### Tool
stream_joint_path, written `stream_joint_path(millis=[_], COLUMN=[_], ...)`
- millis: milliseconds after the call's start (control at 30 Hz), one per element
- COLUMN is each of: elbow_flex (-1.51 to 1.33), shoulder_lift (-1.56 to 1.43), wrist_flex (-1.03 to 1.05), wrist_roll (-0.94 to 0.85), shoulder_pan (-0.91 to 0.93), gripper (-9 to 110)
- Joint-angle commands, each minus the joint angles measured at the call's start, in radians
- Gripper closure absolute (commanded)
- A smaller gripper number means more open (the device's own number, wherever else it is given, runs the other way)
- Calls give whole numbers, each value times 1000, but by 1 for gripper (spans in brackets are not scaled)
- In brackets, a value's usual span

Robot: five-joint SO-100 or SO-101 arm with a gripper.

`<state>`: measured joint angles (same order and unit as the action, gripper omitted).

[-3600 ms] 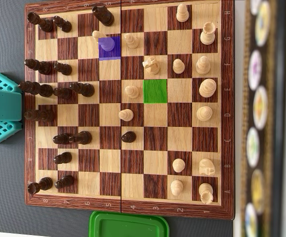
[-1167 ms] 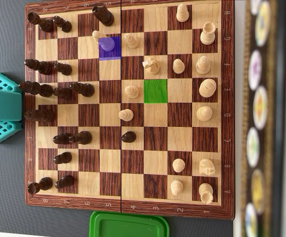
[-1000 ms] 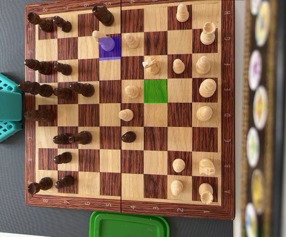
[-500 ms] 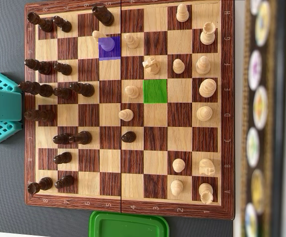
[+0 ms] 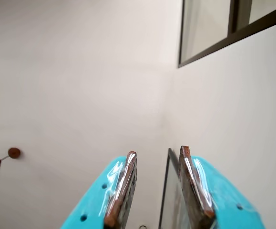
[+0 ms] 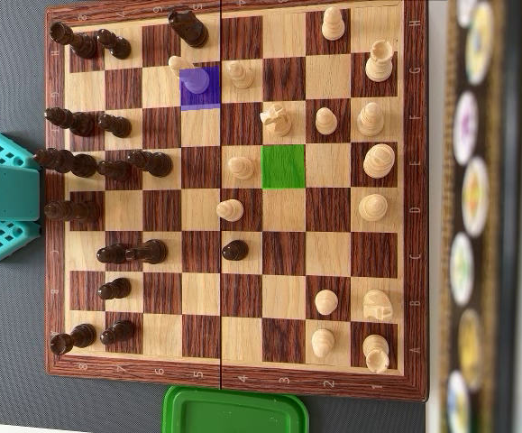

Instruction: Play chess

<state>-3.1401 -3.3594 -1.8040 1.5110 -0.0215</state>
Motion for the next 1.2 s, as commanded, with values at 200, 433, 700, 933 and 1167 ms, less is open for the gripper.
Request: stream_joint_path(millis=[200, 433, 700, 933, 1167], elbow_flex=[-20, -20, -8, 130, 213], shoulder_lift=[12, 14, 15, 14, 14], wrist_flex=[0, 3, 46, 330, 630], wrist_roll=[-3, -5, -8, -8, -8], shoulder_pan=[-6, 3, 6, 6, 5], gripper=[87, 87, 87, 87, 87])
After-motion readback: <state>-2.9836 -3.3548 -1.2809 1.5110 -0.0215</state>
